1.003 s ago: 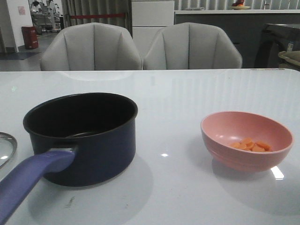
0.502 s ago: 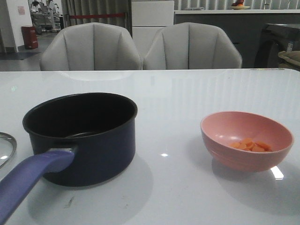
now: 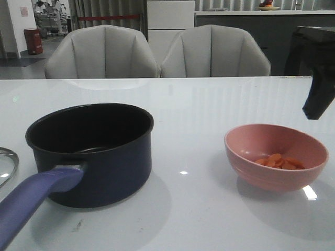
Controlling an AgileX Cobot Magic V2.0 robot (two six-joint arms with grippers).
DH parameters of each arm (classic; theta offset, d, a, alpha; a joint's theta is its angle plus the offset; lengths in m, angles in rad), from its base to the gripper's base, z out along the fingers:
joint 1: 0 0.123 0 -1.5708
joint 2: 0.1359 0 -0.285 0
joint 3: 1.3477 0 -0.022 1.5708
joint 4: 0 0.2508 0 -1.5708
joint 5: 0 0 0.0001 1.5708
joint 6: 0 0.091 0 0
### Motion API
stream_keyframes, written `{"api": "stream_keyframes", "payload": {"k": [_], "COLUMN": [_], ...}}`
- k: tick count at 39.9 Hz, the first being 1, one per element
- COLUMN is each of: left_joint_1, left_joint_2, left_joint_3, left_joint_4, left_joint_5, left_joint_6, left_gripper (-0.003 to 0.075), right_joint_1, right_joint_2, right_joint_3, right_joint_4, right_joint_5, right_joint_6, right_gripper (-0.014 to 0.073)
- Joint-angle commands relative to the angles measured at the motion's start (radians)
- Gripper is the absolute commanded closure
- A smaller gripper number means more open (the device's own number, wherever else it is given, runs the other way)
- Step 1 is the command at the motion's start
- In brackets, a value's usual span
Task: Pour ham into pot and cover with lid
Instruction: 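Grasp the rim of the pink bowl with the right gripper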
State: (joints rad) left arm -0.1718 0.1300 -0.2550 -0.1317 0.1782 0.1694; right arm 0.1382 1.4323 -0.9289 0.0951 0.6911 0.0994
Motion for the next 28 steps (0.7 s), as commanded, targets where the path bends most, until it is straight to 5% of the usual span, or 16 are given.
{"api": "stream_keyframes", "payload": {"k": [1, 13, 24, 28], "left_joint_1": [-0.007, -0.007, -0.007, -0.007], "left_joint_2": [0.009, 0.009, 0.009, 0.009], "left_joint_3": [-0.025, -0.025, -0.025, -0.025], "left_joint_4": [-0.003, -0.003, -0.003, -0.003], "left_joint_5": [-0.079, -0.079, -0.079, -0.079], "left_joint_6": [-0.001, -0.001, -0.001, -0.001], "left_gripper": [0.0112, 0.0112, 0.0112, 0.0112], "right_joint_1": [-0.003, -0.003, -0.003, -0.003], "right_joint_2": [0.06, 0.264, 0.336, 0.321], "right_joint_3": [-0.076, -0.17, -0.238, -0.258], "right_joint_4": [0.003, 0.005, 0.012, 0.014], "right_joint_5": [0.001, 0.022, 0.063, 0.074], "right_joint_6": [-0.039, -0.058, -0.058, -0.063], "right_gripper": [0.0024, 0.0068, 0.0421, 0.0456]}}
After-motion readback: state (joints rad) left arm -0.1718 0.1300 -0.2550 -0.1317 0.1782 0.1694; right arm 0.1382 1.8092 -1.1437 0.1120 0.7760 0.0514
